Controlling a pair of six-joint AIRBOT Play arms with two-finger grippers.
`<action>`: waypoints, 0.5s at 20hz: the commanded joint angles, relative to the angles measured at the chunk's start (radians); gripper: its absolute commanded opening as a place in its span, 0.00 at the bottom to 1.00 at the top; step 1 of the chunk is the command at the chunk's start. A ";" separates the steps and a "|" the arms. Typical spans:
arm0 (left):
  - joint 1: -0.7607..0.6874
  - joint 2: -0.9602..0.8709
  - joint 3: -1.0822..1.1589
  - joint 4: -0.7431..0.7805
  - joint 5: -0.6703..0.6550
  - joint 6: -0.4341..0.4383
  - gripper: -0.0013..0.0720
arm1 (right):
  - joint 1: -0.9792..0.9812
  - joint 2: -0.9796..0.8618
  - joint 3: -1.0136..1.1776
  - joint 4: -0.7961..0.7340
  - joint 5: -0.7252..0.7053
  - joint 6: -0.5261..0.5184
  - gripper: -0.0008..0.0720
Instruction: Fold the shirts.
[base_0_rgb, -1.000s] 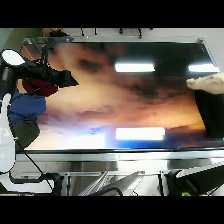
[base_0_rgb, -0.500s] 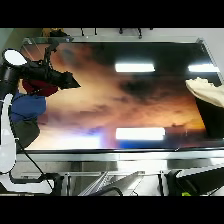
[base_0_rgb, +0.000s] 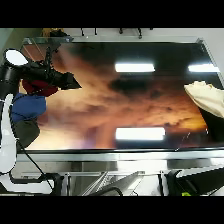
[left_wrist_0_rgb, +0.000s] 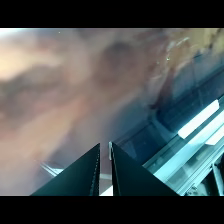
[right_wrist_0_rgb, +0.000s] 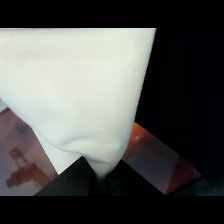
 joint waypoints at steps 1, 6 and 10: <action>0.000 0.000 0.000 0.000 -0.003 0.000 0.14 | -0.001 -0.001 -0.008 -0.118 0.018 0.016 0.04; 0.000 0.000 0.000 0.000 -0.002 0.000 0.14 | -0.001 -0.031 -0.010 -0.119 0.044 0.085 0.74; 0.000 0.000 0.000 0.000 -0.003 0.000 0.14 | -0.001 -0.030 -0.010 -0.122 0.040 0.113 0.74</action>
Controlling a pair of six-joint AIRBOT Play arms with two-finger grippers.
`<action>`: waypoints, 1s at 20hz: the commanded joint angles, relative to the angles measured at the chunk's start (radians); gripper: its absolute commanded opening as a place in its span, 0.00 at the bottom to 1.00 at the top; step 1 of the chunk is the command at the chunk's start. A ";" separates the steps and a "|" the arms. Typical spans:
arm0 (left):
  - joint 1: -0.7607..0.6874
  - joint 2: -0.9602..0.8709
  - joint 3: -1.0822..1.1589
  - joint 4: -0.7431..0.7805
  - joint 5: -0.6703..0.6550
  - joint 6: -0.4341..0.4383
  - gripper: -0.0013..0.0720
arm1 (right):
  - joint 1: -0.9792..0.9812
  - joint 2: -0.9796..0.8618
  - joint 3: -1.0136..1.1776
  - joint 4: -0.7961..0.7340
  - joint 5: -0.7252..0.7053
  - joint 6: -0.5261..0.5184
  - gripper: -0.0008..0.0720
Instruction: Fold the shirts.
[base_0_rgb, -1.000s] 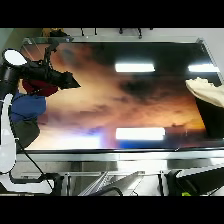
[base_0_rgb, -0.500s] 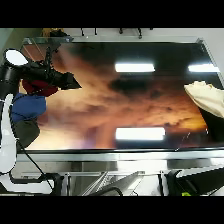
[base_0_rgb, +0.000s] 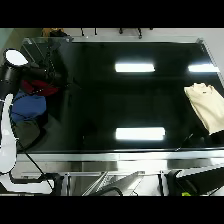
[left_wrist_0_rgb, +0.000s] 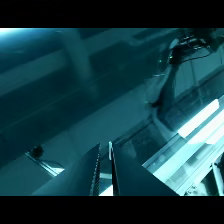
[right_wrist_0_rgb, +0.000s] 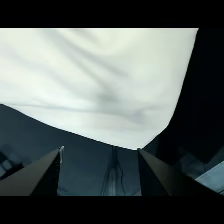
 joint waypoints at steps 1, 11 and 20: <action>0.000 0.000 0.000 0.000 -0.001 0.000 0.14 | -0.001 -0.002 0.000 -0.007 0.005 0.032 0.74; 0.000 0.000 0.000 -0.003 -0.008 0.000 0.03 | 0.188 0.023 -0.011 0.343 -0.012 -0.071 0.04; -0.146 0.301 -0.416 0.008 0.043 0.001 0.03 | 0.828 0.489 -0.833 0.346 -0.398 -0.243 0.04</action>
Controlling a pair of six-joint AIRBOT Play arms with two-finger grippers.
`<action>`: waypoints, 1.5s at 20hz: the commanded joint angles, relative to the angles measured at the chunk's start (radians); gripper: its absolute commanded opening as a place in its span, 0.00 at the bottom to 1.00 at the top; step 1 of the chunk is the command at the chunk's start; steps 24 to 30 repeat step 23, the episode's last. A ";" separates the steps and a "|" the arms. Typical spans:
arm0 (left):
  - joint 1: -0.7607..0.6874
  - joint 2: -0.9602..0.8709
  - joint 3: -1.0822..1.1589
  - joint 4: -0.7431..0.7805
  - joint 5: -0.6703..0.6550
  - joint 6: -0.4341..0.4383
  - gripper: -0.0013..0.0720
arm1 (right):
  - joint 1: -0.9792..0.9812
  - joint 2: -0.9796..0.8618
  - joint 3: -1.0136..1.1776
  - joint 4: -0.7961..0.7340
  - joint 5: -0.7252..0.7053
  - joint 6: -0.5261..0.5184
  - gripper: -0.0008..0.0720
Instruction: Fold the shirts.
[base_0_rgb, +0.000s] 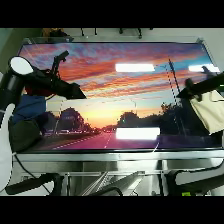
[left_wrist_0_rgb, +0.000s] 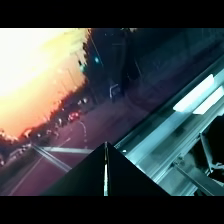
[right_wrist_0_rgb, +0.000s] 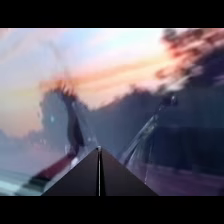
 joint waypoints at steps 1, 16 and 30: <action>-0.064 0.182 -0.269 0.005 0.045 0.006 0.03 | 0.267 0.241 -0.449 0.005 -0.237 -0.051 0.04; -0.117 0.459 -0.684 0.001 0.149 -0.022 0.03 | 0.427 0.400 -0.777 0.142 -0.389 -0.047 0.04; -0.122 0.459 -0.684 0.001 0.150 -0.029 0.03 | 0.427 0.400 -0.777 0.142 -0.389 -0.047 0.04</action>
